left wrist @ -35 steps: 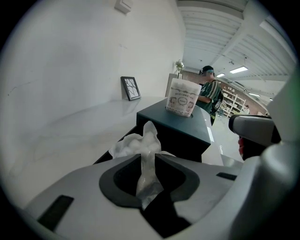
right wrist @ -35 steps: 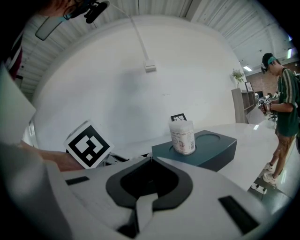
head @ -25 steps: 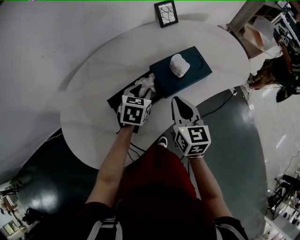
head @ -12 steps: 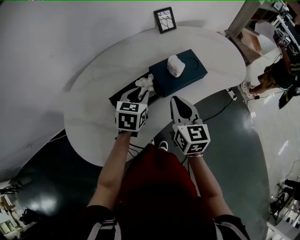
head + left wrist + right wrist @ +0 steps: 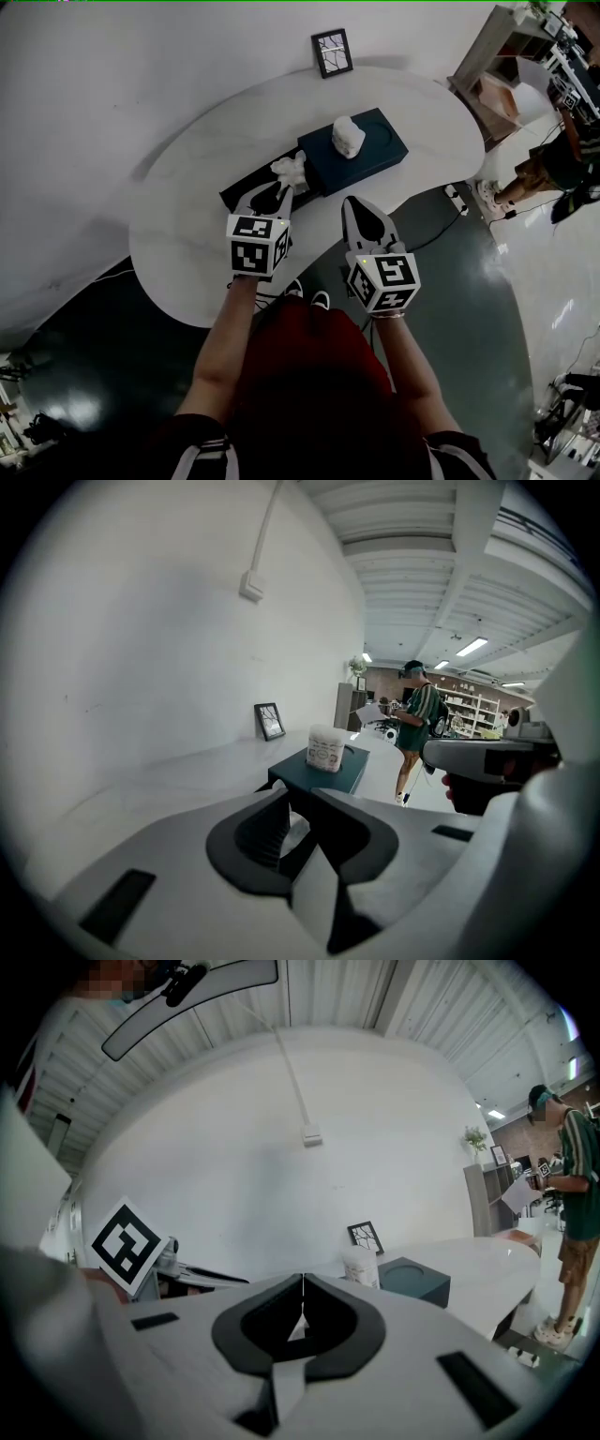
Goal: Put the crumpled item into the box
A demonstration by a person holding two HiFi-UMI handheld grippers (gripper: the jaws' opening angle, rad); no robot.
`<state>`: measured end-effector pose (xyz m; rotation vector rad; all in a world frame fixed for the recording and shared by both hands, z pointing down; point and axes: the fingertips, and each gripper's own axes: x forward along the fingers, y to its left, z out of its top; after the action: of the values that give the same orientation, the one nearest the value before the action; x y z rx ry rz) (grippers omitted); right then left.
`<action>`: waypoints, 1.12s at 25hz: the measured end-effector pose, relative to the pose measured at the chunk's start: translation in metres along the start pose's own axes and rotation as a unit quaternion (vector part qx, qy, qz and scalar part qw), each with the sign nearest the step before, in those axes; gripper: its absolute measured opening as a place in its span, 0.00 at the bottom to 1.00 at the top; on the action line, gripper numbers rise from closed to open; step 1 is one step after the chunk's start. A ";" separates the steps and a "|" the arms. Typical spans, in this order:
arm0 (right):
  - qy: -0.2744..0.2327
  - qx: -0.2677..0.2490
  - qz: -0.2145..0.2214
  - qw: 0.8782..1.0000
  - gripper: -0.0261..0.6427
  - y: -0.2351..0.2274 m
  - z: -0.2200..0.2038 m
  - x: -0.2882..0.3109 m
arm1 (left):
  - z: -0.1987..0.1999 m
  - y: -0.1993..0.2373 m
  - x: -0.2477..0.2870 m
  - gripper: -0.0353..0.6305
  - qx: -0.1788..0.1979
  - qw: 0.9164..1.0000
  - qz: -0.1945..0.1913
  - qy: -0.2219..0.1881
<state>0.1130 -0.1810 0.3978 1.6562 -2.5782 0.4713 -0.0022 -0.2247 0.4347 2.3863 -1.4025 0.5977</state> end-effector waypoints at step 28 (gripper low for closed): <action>-0.042 -0.039 0.042 0.997 0.06 0.049 0.021 -0.029 | 0.010 -0.008 -0.093 0.10 -0.037 0.992 0.035 -0.118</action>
<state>0.0839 -0.1428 0.3605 1.5808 -2.6983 0.3061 -0.0339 -0.1555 0.3793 2.4201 -1.5796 0.2812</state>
